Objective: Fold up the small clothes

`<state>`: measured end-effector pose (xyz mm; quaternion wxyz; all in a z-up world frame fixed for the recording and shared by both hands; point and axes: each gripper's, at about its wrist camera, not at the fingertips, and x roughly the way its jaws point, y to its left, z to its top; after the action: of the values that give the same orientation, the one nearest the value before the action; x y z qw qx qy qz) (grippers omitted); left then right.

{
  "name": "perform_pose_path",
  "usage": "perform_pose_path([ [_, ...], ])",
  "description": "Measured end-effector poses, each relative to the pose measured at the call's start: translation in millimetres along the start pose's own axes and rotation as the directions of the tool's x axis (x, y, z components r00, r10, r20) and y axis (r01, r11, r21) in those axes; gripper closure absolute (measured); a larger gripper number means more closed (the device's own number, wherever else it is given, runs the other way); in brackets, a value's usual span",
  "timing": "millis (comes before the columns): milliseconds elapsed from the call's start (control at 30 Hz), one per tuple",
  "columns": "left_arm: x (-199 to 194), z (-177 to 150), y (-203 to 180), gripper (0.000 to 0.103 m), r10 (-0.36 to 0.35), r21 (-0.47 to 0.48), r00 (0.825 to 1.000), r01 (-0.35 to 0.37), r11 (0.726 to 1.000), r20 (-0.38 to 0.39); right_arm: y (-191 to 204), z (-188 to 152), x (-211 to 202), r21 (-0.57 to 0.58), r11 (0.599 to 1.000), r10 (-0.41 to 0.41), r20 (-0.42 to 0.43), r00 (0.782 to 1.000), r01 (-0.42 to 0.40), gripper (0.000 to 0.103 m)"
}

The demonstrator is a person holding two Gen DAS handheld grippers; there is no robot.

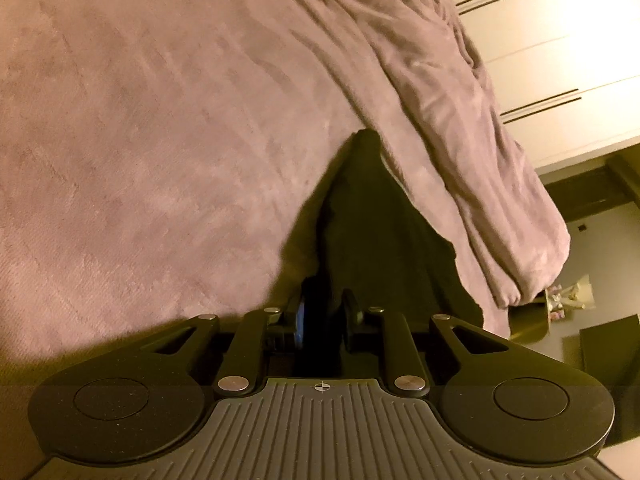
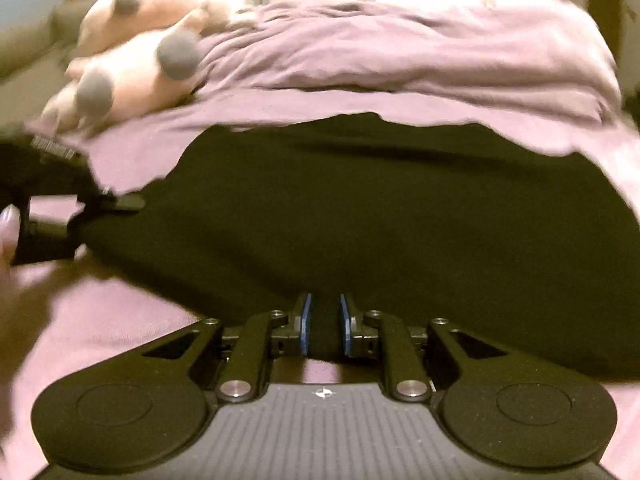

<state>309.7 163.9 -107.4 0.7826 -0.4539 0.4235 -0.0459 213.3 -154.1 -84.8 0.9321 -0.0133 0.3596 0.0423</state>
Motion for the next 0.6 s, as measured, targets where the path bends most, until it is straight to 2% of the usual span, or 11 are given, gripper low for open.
perform_pose_path([
  [67, -4.2, 0.0, -5.9, 0.084, 0.002, 0.026, 1.000, -0.003, 1.000, 0.011, -6.1, 8.2, -7.1, 0.035, 0.999, 0.019, -0.009, 1.000, -0.018, 0.088],
  [100, -7.3, -0.4, -11.7, 0.085, 0.007, 0.052, 1.000, -0.008, 0.999, 0.021, -12.6, 8.9, -13.5, 0.066, 0.998, 0.024, 0.013, 1.000, -0.024, 0.088],
  [200, -16.0, -4.0, -42.4, 0.088, 0.022, 0.183, 0.998, -0.032, 0.983, 0.056, -32.3, 2.0, -32.6, 0.122, 0.992, -0.042, 0.058, 0.997, 0.035, 0.087],
  [300, -21.3, -11.9, -82.3, 0.089, -0.019, 0.302, 0.997, -0.004, 0.953, 0.075, -58.3, -11.2, -52.9, 0.194, 0.978, -0.097, 0.082, 0.992, 0.080, 0.084],
  [400, -13.1, -29.1, -133.3, 0.091, -0.076, 0.425, 0.996, 0.048, 0.904, 0.049, -87.5, -22.5, -74.7, 0.291, 0.951, -0.135, 0.098, 0.986, 0.102, 0.083],
  [500, 8.5, -62.0, -179.3, 0.092, -0.100, 0.542, 0.995, 0.087, 0.836, -0.006, -110.7, -29.1, -94.4, 0.353, 0.928, -0.168, 0.121, 0.978, 0.116, 0.081],
  [600, 40.7, -104.2, -206.7, 0.092, -0.076, 0.625, 0.993, 0.118, 0.771, -0.094, -125.5, -35.2, -109.1, 0.374, 0.917, -0.203, 0.137, 0.969, 0.140, 0.079],
])
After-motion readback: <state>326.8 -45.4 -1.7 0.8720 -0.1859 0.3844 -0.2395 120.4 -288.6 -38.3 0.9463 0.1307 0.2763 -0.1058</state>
